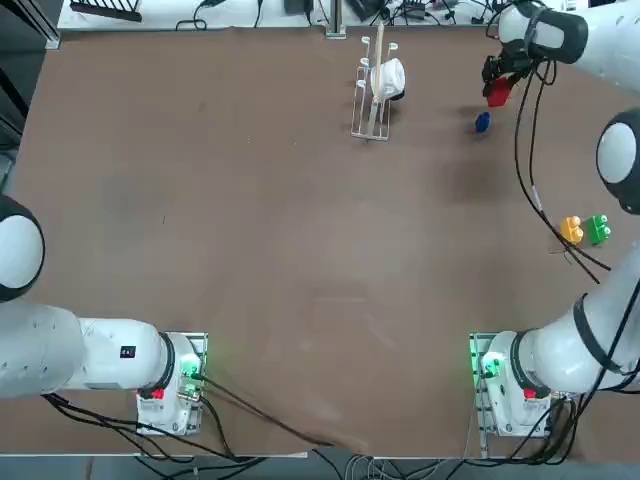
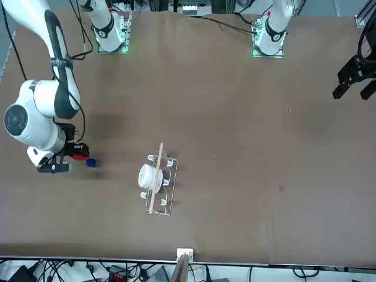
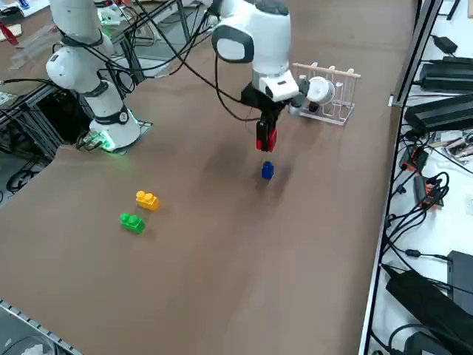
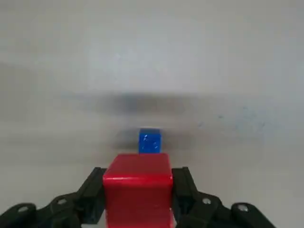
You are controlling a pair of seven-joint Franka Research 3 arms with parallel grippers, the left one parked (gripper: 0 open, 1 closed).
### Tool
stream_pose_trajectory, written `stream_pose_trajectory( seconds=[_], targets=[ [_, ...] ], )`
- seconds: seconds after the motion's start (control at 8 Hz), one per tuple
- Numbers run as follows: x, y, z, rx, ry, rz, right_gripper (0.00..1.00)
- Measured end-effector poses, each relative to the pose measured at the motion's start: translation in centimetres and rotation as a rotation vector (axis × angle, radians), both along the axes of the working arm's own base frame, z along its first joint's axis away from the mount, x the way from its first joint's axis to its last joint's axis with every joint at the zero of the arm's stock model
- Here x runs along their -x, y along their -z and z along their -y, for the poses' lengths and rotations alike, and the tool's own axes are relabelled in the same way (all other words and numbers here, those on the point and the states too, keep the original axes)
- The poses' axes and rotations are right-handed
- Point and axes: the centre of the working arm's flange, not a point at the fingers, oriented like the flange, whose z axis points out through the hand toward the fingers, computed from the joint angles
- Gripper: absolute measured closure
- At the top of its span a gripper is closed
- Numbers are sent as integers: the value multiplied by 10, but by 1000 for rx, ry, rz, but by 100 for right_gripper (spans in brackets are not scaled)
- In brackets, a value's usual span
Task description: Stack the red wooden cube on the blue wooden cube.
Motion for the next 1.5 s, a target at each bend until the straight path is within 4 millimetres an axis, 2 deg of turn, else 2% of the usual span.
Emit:
stream_pose_trajectory(
  seconds=[0.38, 1.12, 1.5],
  targets=[
    [-2, 37, 19, 6, -9, -20, 30],
    [-5, 40, 10, 1, -23, 5, 30],
    [1, 56, 11, 3, -25, 26, 30]
  ],
)
